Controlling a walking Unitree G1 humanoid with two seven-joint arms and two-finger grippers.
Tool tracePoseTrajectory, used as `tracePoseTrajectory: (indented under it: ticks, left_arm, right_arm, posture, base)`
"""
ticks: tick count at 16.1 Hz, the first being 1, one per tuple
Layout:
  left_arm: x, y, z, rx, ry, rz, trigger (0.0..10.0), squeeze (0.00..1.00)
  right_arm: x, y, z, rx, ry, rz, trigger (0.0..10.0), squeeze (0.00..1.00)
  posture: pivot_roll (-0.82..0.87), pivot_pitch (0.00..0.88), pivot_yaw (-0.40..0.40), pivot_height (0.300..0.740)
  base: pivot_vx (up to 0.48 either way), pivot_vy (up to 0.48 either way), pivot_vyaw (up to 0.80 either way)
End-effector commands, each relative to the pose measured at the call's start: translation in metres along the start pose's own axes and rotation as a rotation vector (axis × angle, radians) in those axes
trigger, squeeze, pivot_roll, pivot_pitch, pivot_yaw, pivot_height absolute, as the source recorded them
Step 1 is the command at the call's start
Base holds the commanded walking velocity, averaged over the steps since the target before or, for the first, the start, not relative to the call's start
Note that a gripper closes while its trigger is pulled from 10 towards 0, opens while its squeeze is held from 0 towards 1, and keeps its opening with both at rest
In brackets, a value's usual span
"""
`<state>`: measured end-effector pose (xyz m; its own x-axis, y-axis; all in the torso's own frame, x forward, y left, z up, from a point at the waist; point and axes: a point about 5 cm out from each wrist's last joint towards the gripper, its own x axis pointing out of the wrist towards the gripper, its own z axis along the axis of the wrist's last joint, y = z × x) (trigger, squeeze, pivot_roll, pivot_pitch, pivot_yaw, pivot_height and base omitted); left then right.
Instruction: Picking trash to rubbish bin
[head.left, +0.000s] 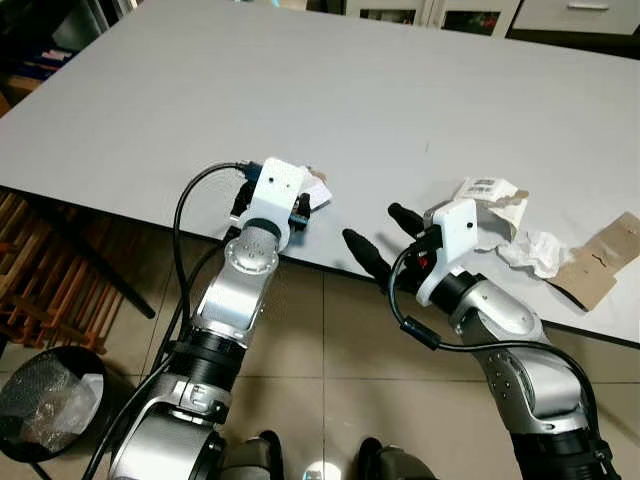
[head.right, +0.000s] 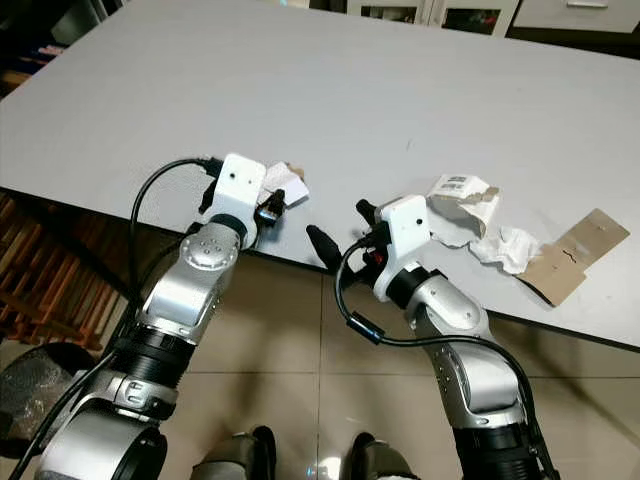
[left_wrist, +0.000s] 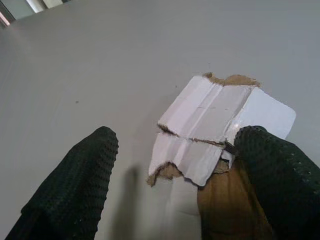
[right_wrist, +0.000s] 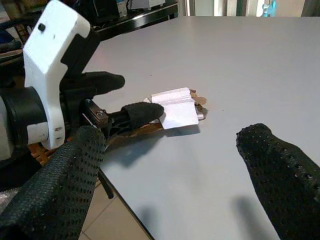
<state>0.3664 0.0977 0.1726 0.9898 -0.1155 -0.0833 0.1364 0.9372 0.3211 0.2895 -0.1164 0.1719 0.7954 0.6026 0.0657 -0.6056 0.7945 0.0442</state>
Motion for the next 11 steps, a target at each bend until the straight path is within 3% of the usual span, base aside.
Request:
tracePoseTrajectory:
  ticks: [1, 7, 10, 11]
  left_arm:
    - [0.000, 0.002, -0.004, -0.007, 0.007, 0.006, 10.0, 0.00]
    - [0.005, 0.010, -0.011, -0.012, 0.053, 0.088, 10.0, 0.00]
    - [0.006, 0.006, -0.012, -0.124, 0.066, 0.072, 10.0, 0.00]
    - [0.006, 0.003, -0.014, -0.227, 0.096, 0.058, 10.0, 0.00]
  right_arm:
    - [-0.002, 0.001, 0.000, 0.005, -0.002, 0.004, 10.0, 0.00]
    - [-0.002, 0.000, -0.001, 0.006, 0.002, 0.004, 10.0, 0.00]
    - [-0.002, 0.000, -0.001, 0.004, 0.002, 0.005, 10.0, 0.00]
    - [-0.002, 0.001, 0.000, 0.004, 0.001, 0.005, 10.0, 0.00]
  posture:
    - [-0.07, 0.190, 0.023, 0.740]
    - [-0.08, 0.191, 0.018, 0.740]
    - [-0.08, 0.190, 0.018, 0.740]
    - [-0.08, 0.188, 0.018, 0.740]
  base:
    - [0.000, 0.000, 0.00]
    - [0.000, 0.000, 0.00]
    - [0.000, 0.000, 0.00]
    - [0.000, 0.000, 0.00]
